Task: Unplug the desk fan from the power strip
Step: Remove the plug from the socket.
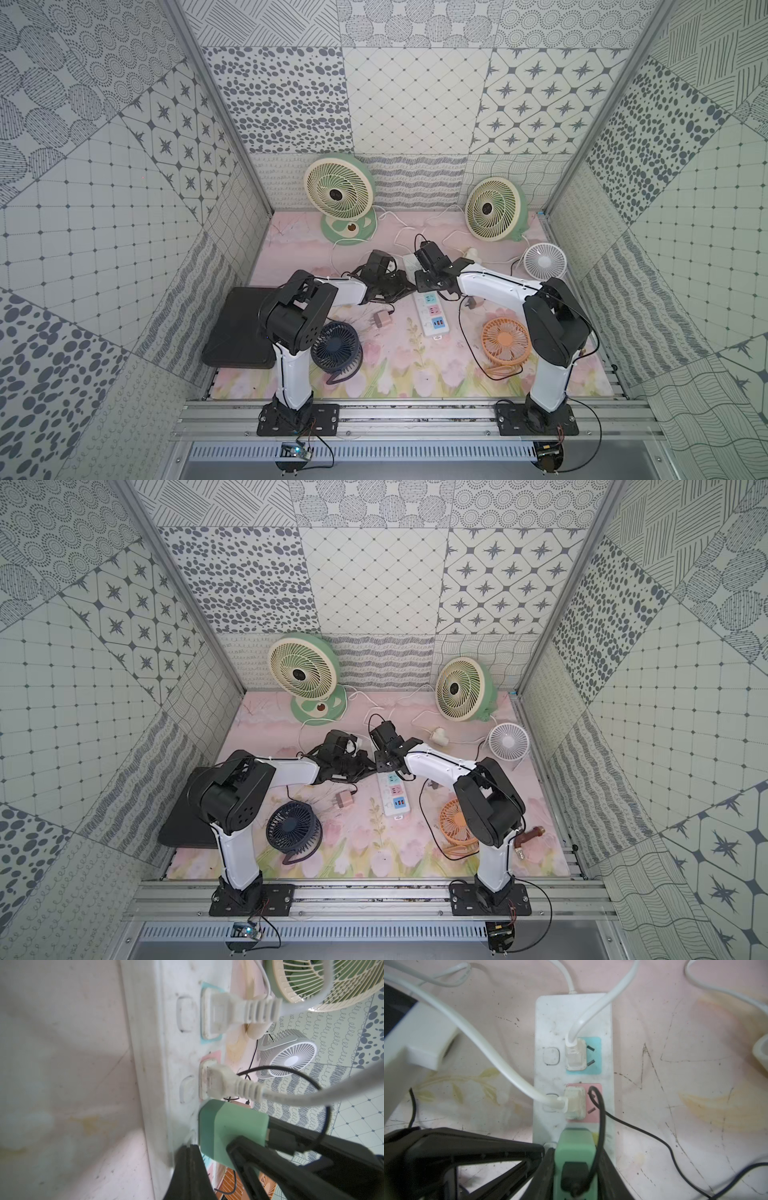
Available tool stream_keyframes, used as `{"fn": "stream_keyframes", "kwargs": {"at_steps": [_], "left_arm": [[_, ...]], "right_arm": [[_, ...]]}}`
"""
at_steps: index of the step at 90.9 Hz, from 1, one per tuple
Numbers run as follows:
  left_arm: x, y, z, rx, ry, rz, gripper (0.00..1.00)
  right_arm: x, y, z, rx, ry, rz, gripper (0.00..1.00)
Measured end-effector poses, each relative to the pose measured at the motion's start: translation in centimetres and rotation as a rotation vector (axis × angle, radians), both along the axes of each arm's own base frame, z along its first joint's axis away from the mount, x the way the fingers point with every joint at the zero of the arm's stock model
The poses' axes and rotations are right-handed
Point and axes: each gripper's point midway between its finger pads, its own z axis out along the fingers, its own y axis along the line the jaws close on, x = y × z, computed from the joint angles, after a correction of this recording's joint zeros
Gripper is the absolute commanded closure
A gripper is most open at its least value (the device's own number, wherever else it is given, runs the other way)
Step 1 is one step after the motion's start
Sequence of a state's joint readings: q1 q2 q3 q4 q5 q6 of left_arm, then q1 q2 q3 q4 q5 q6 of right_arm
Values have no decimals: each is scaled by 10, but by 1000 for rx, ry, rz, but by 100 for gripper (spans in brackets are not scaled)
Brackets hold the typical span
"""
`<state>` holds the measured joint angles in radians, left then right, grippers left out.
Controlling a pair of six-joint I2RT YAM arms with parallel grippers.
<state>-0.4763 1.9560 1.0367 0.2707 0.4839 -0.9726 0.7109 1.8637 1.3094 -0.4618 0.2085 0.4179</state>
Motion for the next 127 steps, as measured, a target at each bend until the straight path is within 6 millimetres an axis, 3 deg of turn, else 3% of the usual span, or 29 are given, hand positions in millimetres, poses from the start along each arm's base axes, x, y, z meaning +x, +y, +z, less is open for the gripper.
{"fn": "stream_keyframes", "kwargs": {"at_steps": [20,44,68,89,112,127], "left_arm": [[0,0,0,-1,0,0,100],[0,0,0,-2,-2,0,100],[0,0,0,-3,-2,-1,100],[0,0,0,-3,-3,-1,100],[-1,0,0,-6,-2,-4,100],[-1,0,0,-8,-6,-4,100]], "right_arm": [[-3,5,0,-108,-53,16,95],[1,-3,0,56,15,-19,95],[-5,4,1,-98,-63,6,95],[-2,0,1,-28,-23,-11,94],[-8,8,4,-182,-81,25,94],[-5,4,3,-121,-48,10,94]]}}
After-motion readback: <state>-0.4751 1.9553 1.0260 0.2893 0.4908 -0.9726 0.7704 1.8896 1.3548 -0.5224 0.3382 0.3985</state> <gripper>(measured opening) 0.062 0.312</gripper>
